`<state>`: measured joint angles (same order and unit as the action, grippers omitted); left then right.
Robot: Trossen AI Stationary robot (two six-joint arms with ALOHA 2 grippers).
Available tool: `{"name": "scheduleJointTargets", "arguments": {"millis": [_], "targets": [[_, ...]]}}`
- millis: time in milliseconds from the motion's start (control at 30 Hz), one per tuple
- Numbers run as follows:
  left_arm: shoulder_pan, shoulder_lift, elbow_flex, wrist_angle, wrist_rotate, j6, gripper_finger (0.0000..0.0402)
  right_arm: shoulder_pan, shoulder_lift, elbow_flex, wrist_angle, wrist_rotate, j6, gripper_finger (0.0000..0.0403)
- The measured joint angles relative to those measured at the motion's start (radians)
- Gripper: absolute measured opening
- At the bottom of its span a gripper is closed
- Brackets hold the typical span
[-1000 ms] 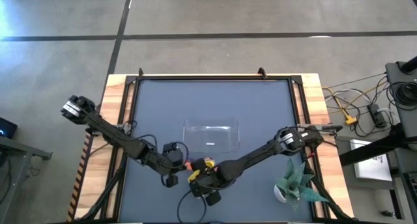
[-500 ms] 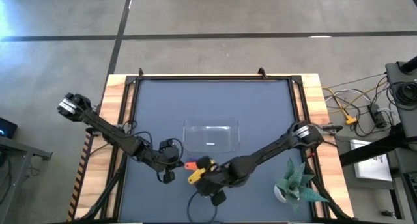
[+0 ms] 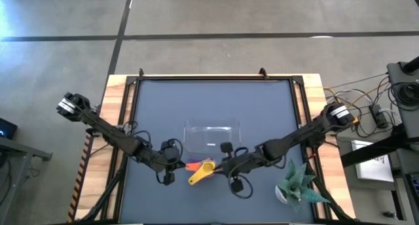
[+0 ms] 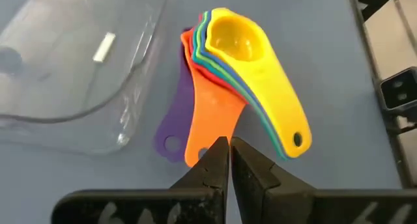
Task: Nest measuring cups in basket
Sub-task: Adjust the nested measuring cups
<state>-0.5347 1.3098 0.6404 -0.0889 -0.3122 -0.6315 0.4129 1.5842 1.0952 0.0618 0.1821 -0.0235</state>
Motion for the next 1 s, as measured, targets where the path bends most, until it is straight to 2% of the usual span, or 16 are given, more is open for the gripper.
{"name": "scheduleJointTargets", "arguments": {"millis": [100,300,433,500,567,767,833,1000], "targets": [[0.002,-0.021,0.005,0.015,-0.003,0.014,0.0,-0.001,-0.017,-0.045,-0.007,-0.003,0.03,0.0057],[0.005,-0.066,0.005,-0.019,-0.02,0.028,0.0002,-0.001,0.037,-0.063,0.086,-0.009,0.031,0.0138],[0.005,-0.086,0.003,-0.025,-0.022,0.029,0.0027,-0.001,0.085,-0.044,0.091,-0.006,0.027,0.0186],[0.005,-0.088,0.004,-0.027,-0.025,0.029,0.0048,0.001,0.107,-0.032,0.028,-0.002,0.015,0.0202],[0.005,-0.094,0.004,-0.05,-0.036,0.029,0.0072,0.001,0.145,0.012,0.064,-0.007,0.005,0.0212],[0.007,-0.087,0.009,-0.053,-0.05,0.044,0.0132,0.003,0.235,0.102,-0.088,0.003,-0.003,0.0214],[0.004,-0.092,0.005,-0.083,-0.049,0.045,0.0145,-0.001,0.266,0.136,-0.062,0.002,-0.002,0.0212],[0.006,-0.083,0.009,-0.086,-0.054,0.044,0.0161,-0.006,0.302,0.176,-0.13,0.006,0.008,0.021]]}}
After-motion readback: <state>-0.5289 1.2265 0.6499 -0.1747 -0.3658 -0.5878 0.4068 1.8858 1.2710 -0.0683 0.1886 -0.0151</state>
